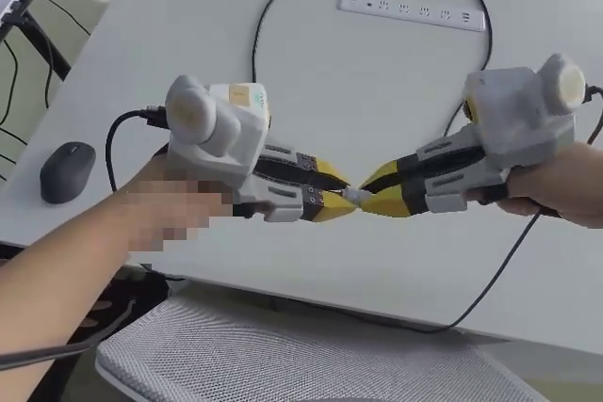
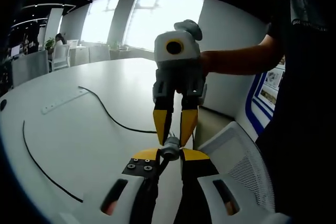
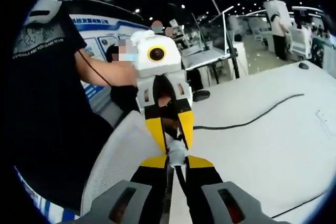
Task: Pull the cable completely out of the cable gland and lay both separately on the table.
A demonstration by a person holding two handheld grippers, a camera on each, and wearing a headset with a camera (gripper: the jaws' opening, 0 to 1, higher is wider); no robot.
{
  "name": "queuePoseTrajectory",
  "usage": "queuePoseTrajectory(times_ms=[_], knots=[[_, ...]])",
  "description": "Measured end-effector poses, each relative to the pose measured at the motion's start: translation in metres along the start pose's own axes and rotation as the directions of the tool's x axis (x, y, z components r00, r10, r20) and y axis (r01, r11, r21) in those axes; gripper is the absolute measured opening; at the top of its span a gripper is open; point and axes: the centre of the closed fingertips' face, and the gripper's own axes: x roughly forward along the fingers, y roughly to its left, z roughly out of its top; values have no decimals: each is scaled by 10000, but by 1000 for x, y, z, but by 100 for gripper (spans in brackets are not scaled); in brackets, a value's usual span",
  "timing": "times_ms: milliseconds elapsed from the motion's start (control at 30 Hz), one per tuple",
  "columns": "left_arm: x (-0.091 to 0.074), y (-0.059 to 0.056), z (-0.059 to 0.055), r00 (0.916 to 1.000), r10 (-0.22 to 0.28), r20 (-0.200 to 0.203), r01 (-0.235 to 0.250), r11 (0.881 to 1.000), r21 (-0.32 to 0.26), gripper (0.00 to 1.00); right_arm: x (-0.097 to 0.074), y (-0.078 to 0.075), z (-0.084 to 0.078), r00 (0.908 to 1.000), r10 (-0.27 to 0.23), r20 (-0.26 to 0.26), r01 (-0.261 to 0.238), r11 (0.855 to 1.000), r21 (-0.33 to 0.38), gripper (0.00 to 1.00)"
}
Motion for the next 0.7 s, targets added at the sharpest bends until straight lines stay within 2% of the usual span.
queuePoseTrajectory(times_ms=[100,167,233,267,333,433,467,600,700], knots=[[-1,2,1,9999,33,107,-30,9997,-227,15,0,-1,2,9974,-704,-175,680,9913,-1131,7],[-2,3,2,9998,53,173,-46,9990,-450,15,0,-1,3,9925,-1183,-309,1111,9781,-1760,7],[-3,2,3,9998,39,207,-28,9987,-512,15,0,1,4,9883,-1458,-446,1319,9645,-2289,7],[-2,2,3,9997,29,225,-17,9985,-541,15,0,0,3,9835,-1719,-571,1499,9492,-2766,7],[-2,1,2,9997,39,227,-24,9977,-683,15,0,0,2,9763,-2030,-752,1672,9276,-3340,7],[-2,1,0,9998,108,163,-94,9963,-850,15,3,-2,-1,9668,-2411,-852,1902,9008,-3903,7],[-2,2,-1,9998,135,149,-122,9963,-846,15,4,-2,-3,9661,-2442,-839,1944,9018,-3859,7],[-2,2,-3,9998,143,139,-130,9955,-940,15,4,-3,-3,9604,-2671,-796,2145,8907,-4008,8],[-2,2,-1,9996,145,244,-120,9950,-993,15,2,-5,-2,9561,-2842,-713,2366,8923,-3846,8]])
